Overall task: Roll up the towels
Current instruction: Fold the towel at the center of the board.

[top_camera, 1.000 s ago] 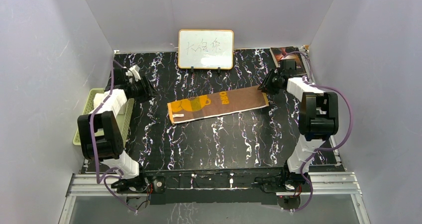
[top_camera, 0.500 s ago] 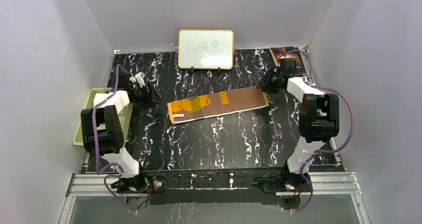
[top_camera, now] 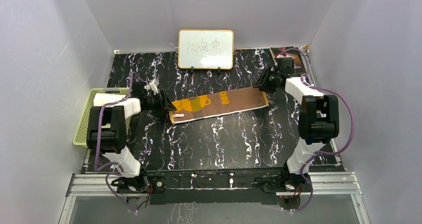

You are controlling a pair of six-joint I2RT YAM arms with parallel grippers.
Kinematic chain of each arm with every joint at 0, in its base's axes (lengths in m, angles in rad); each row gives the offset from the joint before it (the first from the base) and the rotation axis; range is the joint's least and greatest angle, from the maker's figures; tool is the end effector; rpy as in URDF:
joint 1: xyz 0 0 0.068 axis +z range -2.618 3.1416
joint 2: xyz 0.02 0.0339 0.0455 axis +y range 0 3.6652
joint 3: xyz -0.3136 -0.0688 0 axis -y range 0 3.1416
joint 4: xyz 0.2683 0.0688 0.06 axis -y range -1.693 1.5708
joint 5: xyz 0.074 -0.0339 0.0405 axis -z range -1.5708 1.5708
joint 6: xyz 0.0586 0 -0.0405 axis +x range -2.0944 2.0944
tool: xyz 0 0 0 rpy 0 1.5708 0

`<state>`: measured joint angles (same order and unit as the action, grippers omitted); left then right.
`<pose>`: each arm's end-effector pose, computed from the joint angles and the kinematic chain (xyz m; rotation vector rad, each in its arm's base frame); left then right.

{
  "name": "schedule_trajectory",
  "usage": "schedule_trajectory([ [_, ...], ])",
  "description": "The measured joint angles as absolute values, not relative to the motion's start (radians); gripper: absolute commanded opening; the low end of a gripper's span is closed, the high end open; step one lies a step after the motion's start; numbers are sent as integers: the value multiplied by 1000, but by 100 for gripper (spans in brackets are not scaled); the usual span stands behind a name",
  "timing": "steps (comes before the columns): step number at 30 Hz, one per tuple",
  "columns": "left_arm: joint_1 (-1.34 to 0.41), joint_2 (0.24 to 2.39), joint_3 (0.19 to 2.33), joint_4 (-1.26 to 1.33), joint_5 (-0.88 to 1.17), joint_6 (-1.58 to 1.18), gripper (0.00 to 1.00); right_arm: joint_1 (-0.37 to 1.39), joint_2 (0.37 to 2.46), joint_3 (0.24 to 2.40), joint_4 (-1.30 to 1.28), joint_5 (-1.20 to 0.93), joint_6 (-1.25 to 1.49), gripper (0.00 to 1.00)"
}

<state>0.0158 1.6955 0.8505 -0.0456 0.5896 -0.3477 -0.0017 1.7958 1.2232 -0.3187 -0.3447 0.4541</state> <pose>0.3596 -0.0269 0.1684 -0.1825 2.4387 -0.8703 0.4292 0.0191 0.2238 0.4126 2.4562 0.6188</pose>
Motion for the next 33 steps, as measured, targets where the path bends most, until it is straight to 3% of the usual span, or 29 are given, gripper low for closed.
schedule_trajectory([
  [4,-1,1697,833,0,587,-377,47,-2,1781,1222,-323,-346,454,36],
  [11,2,1689,767,67,578,-446,2,-2,1755,1221,-322,-350,454,36],
  [12,1,1689,761,68,579,-456,0,-2,1755,1221,-323,-351,454,36],
  [22,1,1642,801,-66,541,-440,0,26,1755,1221,-334,-345,451,36],
  [33,1,1419,896,-395,293,-341,0,97,1755,1222,-349,-281,443,36],
])
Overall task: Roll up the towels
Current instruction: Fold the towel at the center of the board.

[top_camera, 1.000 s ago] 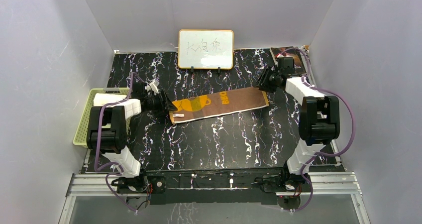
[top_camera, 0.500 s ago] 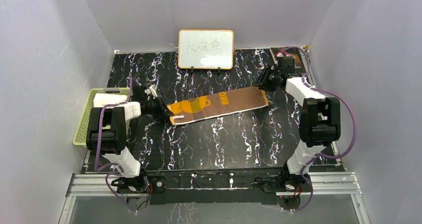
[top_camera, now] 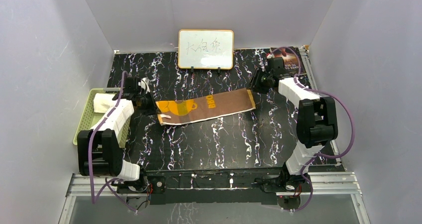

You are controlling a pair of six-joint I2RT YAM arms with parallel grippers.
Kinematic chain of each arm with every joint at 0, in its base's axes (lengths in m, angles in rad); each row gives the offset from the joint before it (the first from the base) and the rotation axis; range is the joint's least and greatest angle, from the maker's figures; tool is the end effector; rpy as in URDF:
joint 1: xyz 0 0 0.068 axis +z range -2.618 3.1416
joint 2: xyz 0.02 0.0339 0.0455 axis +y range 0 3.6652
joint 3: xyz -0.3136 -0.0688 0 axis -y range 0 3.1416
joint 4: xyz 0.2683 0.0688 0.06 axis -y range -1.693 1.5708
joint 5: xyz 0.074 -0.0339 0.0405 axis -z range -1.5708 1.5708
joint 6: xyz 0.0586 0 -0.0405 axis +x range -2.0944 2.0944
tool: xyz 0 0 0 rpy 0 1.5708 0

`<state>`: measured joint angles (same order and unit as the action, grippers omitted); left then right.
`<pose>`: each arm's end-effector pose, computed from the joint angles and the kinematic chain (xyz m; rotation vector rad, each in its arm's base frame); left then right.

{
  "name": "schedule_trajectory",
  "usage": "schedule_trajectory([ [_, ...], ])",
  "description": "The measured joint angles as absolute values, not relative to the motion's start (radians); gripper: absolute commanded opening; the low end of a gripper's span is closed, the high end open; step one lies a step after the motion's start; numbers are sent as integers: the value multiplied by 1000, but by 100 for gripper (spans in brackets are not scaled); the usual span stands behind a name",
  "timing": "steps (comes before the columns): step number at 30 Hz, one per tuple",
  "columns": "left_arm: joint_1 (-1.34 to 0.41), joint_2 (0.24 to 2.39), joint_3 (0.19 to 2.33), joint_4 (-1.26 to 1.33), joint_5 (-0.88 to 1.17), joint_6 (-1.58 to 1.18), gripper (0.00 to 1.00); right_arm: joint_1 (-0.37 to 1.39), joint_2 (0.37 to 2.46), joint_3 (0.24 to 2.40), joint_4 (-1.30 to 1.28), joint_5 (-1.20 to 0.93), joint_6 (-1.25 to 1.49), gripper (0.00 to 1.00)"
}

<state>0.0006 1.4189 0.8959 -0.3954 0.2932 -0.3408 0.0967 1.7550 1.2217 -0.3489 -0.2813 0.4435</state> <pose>0.3139 -0.0167 0.2381 -0.3018 2.4861 -0.5072 0.4182 0.0569 0.2365 0.3051 2.4748 0.5781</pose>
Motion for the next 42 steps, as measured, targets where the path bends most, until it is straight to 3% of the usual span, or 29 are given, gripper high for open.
schedule_trajectory([
  [13,-32,1485,1165,-618,222,-269,0,114,1755,1223,-378,-249,439,36],
  [42,-281,1772,1491,-817,170,-269,0,114,1744,1223,-395,-233,418,36],
])
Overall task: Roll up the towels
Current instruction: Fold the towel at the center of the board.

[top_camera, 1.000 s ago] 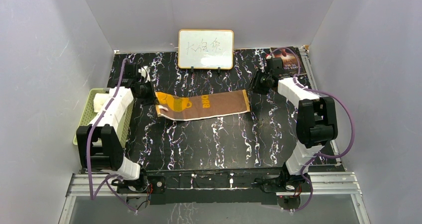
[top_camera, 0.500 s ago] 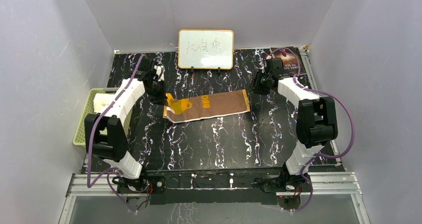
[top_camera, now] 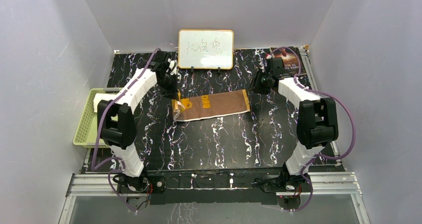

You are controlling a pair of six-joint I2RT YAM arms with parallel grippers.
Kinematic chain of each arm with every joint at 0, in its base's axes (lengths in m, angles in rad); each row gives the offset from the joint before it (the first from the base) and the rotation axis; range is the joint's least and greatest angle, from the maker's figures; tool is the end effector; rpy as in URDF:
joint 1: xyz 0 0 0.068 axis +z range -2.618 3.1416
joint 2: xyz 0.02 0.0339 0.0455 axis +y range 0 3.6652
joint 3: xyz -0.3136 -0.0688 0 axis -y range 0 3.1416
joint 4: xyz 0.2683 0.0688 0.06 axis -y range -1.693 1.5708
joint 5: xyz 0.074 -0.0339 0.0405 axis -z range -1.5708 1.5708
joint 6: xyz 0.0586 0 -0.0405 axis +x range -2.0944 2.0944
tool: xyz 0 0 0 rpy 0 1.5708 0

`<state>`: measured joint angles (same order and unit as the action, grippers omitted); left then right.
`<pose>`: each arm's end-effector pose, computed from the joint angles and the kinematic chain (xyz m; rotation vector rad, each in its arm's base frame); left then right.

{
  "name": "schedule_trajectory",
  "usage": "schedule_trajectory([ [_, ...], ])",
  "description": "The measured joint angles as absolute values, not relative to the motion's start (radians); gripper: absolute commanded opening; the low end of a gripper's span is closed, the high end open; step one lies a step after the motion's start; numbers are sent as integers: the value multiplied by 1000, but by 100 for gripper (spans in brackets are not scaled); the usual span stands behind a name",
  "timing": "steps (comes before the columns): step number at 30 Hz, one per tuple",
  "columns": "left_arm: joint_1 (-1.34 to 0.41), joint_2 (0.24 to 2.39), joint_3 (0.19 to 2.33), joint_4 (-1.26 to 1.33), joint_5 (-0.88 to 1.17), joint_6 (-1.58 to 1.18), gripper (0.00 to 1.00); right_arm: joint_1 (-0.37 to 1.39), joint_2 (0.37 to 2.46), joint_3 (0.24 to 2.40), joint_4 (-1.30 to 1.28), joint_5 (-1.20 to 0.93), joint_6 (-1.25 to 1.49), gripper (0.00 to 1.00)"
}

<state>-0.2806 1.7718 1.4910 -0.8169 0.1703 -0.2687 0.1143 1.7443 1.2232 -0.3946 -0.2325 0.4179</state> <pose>0.3980 -0.1250 0.2868 0.0717 2.7039 -0.3990 0.4123 0.0609 0.2370 0.2825 2.5084 0.5096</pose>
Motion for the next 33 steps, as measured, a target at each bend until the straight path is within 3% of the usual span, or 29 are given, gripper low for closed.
schedule_trajectory([
  [9,-387,2004,1841,-834,321,-327,0,114,1715,1219,-394,-248,419,36],
  [25,-548,2288,2173,-793,405,-490,0,110,1571,1154,-382,-287,421,36],
  [33,-599,2323,2192,-741,405,-559,0,109,1525,1108,-384,-290,426,36],
])
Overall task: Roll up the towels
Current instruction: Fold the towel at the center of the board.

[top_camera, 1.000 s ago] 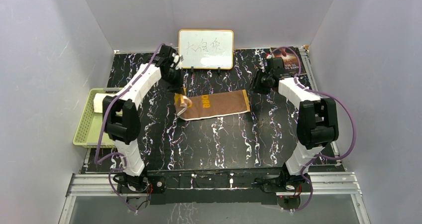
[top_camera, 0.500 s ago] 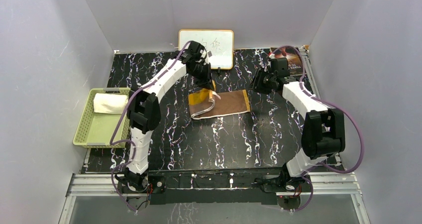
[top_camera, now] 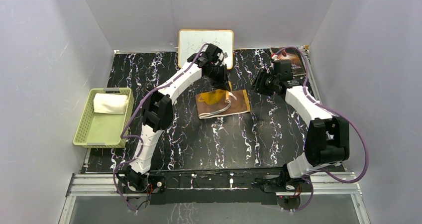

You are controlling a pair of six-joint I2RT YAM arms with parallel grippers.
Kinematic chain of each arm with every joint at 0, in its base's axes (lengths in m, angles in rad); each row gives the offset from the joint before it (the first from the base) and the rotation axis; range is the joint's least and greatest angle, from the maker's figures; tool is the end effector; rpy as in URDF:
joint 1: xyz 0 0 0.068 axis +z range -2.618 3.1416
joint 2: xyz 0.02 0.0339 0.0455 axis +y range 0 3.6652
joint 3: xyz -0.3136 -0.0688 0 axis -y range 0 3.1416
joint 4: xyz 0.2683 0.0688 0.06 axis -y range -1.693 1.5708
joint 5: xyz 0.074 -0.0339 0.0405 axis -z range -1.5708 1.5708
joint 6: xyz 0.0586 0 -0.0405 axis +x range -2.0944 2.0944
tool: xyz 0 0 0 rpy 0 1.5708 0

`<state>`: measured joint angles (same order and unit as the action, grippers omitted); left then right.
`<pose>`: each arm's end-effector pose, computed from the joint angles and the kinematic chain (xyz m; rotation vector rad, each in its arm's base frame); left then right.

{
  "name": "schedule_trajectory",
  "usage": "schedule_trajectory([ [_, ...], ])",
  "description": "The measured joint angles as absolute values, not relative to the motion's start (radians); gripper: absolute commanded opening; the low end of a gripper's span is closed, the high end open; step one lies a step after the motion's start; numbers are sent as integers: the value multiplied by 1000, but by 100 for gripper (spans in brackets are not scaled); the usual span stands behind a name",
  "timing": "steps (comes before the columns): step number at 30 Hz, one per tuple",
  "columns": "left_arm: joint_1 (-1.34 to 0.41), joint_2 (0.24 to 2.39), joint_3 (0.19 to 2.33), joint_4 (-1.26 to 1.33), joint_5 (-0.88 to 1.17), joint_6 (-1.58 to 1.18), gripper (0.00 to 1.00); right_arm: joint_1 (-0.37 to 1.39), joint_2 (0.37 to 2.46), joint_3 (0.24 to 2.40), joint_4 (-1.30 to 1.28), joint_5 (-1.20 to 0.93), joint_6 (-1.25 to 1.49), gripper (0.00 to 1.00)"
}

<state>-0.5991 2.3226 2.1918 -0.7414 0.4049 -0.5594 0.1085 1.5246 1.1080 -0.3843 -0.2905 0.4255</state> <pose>0.4744 -0.3519 0.2692 0.2464 2.6006 -0.9669 0.3618 0.0563 0.2796 0.2390 2.3991 0.5969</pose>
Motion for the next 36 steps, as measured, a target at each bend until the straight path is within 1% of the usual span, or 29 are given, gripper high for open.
schedule_trajectory([
  [10,-613,2336,2228,-659,404,-642,0,108,1510,1096,-384,-291,427,36],
  [20,-615,2336,2128,-524,406,-741,0,102,1485,1082,-385,-289,426,37],
  [36,-626,2336,2138,-451,438,-805,0,95,1485,1065,-376,-287,428,37],
])
